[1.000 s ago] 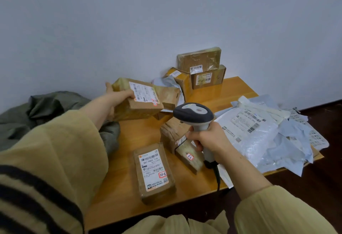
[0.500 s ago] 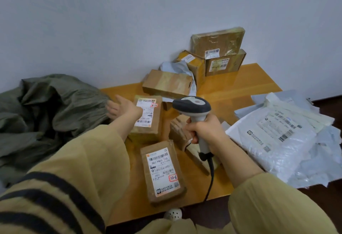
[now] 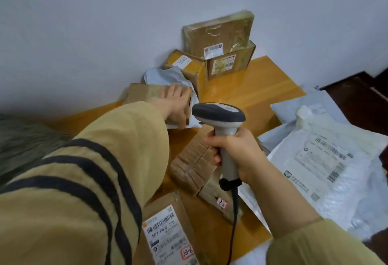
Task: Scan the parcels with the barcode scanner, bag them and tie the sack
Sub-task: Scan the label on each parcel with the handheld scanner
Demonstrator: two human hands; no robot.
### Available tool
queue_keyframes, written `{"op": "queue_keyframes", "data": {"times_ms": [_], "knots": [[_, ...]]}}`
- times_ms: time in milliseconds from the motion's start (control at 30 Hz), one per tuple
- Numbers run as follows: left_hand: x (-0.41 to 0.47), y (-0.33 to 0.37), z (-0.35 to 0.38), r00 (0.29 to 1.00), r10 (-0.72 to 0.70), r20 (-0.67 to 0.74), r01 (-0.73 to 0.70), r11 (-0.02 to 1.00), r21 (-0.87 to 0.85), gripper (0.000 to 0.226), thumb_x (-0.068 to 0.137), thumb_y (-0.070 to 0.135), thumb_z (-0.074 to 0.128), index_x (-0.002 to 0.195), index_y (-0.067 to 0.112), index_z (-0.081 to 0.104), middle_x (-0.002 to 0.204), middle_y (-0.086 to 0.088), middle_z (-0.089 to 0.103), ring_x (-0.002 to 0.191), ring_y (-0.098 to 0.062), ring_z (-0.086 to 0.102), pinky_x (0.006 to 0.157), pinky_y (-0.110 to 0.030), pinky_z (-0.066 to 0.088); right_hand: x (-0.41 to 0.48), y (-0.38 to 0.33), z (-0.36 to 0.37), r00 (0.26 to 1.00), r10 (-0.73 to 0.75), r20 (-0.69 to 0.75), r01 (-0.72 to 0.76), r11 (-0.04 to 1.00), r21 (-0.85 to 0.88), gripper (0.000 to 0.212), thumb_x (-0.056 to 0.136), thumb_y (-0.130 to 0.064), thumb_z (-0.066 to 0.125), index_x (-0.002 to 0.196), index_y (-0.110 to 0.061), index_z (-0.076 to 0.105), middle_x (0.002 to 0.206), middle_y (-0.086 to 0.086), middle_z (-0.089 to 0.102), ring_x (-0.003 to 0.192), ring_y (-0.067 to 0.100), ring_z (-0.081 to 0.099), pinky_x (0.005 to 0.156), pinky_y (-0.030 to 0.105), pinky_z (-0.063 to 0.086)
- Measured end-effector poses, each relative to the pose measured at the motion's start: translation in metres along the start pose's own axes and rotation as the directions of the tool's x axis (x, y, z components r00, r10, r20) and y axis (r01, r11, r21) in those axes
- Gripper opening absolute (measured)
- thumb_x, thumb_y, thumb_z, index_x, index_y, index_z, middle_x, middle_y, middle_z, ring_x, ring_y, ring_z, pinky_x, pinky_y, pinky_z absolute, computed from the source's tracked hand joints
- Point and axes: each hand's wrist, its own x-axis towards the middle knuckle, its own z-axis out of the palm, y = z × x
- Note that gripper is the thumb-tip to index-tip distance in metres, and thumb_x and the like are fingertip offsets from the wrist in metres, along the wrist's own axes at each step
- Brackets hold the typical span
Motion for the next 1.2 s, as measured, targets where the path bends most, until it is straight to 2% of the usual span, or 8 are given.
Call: {"op": "queue_keyframes", "data": {"times_ms": [167,367,500,733,867,1033,1100,1200], "knots": [[0.027,0.003,-0.011,0.999,0.024,0.044,-0.03,0.991,0.129,0.129,0.063,0.046,0.077,0.147,0.026,-0.019,0.159,-0.008,-0.009,0.146,-0.031,-0.011,0.114,-0.056,-0.008,0.011,0.004,-0.008,0.999,0.016,-0.043,-0.014,0.999,0.044,0.011,0.078,-0.003,0.071,0.077,-0.003,0.06,0.053,0.008,0.051,0.043,0.018,0.046,0.048,0.028,0.045],[0.005,-0.005,-0.031,0.996,0.091,-0.013,-0.088,0.985,0.145,0.138,0.057,0.045,0.082,0.143,0.039,-0.025,0.152,-0.013,0.01,0.143,-0.036,0.006,0.115,-0.053,0.001,0.004,0.002,-0.011,0.998,0.027,-0.055,-0.019,0.99,0.139,0.013,0.079,0.001,0.071,0.078,-0.001,0.058,0.051,0.008,0.049,0.041,0.017,0.044,0.046,0.026,0.043],[-0.041,-0.015,-0.057,0.989,0.107,-0.103,-0.103,0.994,0.044,0.142,0.053,0.036,0.085,0.138,0.048,-0.028,0.149,-0.013,0.003,0.139,-0.039,0.011,0.111,-0.047,0.027,-0.011,-0.003,-0.009,0.999,0.05,0.015,-0.052,0.971,0.235,0.011,0.08,0.001,0.069,0.077,0.001,0.058,0.056,0.012,0.058,0.046,0.021,0.051,0.052,0.031,0.048],[-0.15,-0.017,-0.079,0.921,0.03,-0.388,-0.133,0.961,-0.242,0.126,0.056,0.041,0.085,0.148,0.042,-0.002,0.147,-0.011,-0.005,0.14,-0.036,0.002,0.117,-0.031,0.013,-0.036,-0.009,-0.002,0.989,0.065,0.132,-0.113,0.913,0.393,0.025,0.082,-0.018,0.07,0.104,-0.011,0.062,0.096,0.021,0.072,0.081,0.031,0.071,0.074,0.04,0.058],[-0.198,0.017,-0.059,0.834,-0.083,-0.545,-0.241,0.834,-0.496,0.133,0.046,0.054,0.08,0.15,0.035,-0.001,0.142,-0.006,0.003,0.139,-0.027,0.01,0.115,-0.038,0.027,-0.054,-0.008,0.003,0.966,0.05,0.253,-0.158,0.89,0.428,0.06,0.068,-0.035,0.076,0.12,-0.011,0.058,0.113,0.026,0.065,0.095,0.037,0.067,0.076,0.044,0.057],[-0.24,0.054,-0.036,0.828,-0.092,-0.553,-0.318,0.736,-0.598,0.131,0.05,0.065,0.08,0.149,0.033,0.001,0.132,0.015,0.006,0.132,-0.012,0.018,0.113,-0.033,0.031,-0.077,-0.001,0.006,0.971,-0.107,0.216,-0.02,0.858,0.513,0.019,0.078,-0.017,0.074,0.094,-0.014,0.065,0.09,0.012,0.069,0.077,0.028,0.067,0.073,0.043,0.056],[-0.25,0.066,-0.039,0.827,-0.233,-0.512,-0.319,0.556,-0.767,0.104,0.071,0.06,0.068,0.148,0.024,0.009,0.135,0.007,0.018,0.126,-0.011,0.027,0.108,-0.03,0.033,-0.082,0.004,0.002,0.982,-0.155,0.106,0.086,0.873,0.481,0.018,0.075,-0.009,0.076,0.09,-0.011,0.066,0.085,0.009,0.069,0.077,0.026,0.067,0.072,0.043,0.057],[-0.256,0.072,-0.046,0.794,-0.486,-0.365,-0.283,0.234,-0.93,0.05,0.087,0.048,0.059,0.124,0.016,0.048,0.12,-0.002,0.05,0.115,-0.02,0.051,0.099,-0.042,0.047,-0.088,0.01,-0.004,0.978,-0.208,0.017,0.18,0.882,0.436,0.023,0.071,-0.001,0.078,0.089,-0.009,0.067,0.092,0.007,0.07,0.086,0.027,0.066,0.068,0.041,0.058]]}}
